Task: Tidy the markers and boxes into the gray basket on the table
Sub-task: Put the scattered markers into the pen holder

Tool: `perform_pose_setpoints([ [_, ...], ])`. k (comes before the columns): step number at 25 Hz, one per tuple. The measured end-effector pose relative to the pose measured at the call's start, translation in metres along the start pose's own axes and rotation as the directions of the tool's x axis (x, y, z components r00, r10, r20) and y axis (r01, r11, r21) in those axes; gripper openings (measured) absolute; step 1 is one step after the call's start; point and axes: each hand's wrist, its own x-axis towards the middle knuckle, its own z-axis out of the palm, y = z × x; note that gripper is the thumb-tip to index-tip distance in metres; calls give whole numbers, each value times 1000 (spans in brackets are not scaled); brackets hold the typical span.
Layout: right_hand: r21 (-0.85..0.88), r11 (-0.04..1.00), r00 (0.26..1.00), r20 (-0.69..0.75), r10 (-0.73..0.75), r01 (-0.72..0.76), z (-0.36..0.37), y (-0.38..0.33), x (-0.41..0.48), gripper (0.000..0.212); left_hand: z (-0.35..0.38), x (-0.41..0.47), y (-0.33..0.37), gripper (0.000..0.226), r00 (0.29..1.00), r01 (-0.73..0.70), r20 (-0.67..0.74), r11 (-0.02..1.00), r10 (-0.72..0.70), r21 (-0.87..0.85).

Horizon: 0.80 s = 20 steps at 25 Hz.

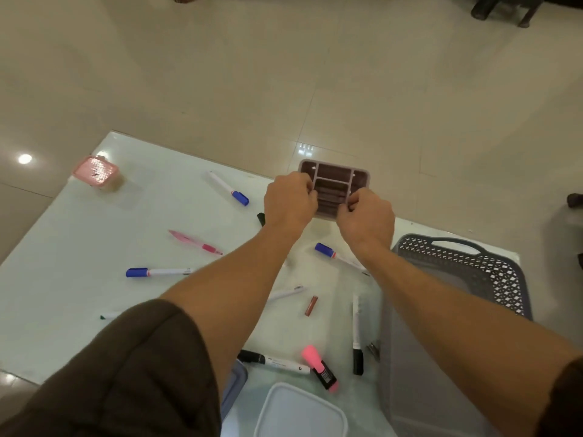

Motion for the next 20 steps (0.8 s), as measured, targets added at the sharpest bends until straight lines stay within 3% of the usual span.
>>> perform_pose_setpoints([
  [6,-95,991,993,54,102,-96,2,41,6,12,35,6,22,18,988,-50,149,998,45,28],
  [20,-128,983,942,293,166,-134,-14,43,-37,13,14,-33,14,18,939,-27,341,984,-34,175],
])
